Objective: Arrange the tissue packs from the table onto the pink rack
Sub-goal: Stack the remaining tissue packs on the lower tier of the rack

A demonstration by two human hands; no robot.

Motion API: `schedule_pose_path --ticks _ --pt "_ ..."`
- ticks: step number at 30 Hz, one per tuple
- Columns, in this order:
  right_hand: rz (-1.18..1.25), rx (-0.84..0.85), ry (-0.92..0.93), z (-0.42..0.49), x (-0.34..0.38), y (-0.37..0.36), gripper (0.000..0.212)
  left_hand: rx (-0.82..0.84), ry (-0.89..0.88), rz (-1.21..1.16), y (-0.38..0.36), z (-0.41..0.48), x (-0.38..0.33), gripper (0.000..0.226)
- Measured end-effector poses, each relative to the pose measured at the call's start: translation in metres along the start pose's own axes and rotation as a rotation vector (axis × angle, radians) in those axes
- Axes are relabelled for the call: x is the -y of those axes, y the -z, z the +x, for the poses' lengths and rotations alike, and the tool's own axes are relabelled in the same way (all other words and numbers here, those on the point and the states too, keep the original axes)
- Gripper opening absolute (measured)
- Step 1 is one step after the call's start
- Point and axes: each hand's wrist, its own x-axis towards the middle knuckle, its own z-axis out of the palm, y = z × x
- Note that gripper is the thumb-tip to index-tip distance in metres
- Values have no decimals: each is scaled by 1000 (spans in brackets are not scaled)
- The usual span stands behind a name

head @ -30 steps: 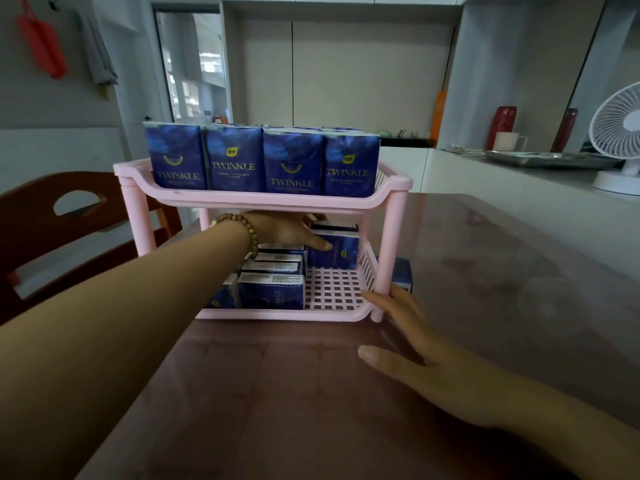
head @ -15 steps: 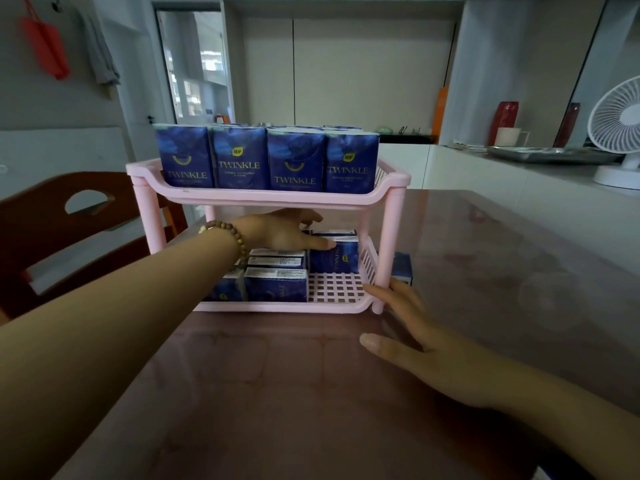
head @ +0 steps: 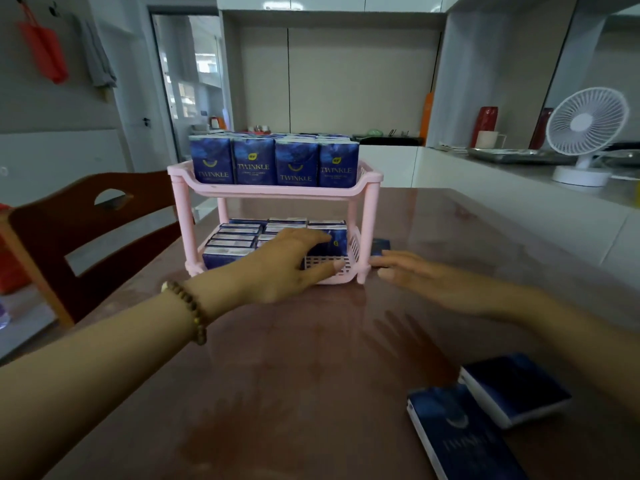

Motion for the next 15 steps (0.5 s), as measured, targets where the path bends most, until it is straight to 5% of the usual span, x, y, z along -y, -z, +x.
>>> schedule_pose_path --ticks 11,15 --pt "-120 105 -186 -97 -28 21 51 340 -68 -300 -40 -50 -99 51" --pt "-111 89 -215 -118 -44 21 63 412 -161 -336 -42 -58 -119 28"
